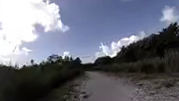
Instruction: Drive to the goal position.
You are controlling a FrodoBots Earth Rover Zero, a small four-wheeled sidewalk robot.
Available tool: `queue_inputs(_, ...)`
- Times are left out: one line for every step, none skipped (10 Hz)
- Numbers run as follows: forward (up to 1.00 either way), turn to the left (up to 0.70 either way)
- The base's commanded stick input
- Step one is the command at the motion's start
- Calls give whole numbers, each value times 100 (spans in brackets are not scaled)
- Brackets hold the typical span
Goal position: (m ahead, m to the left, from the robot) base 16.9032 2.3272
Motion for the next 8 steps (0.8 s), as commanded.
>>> queue_inputs(70,0)
queue_inputs(70,0)
queue_inputs(70,0)
queue_inputs(70,0)
queue_inputs(70,0)
queue_inputs(70,0)
queue_inputs(70,0)
queue_inputs(70,0)
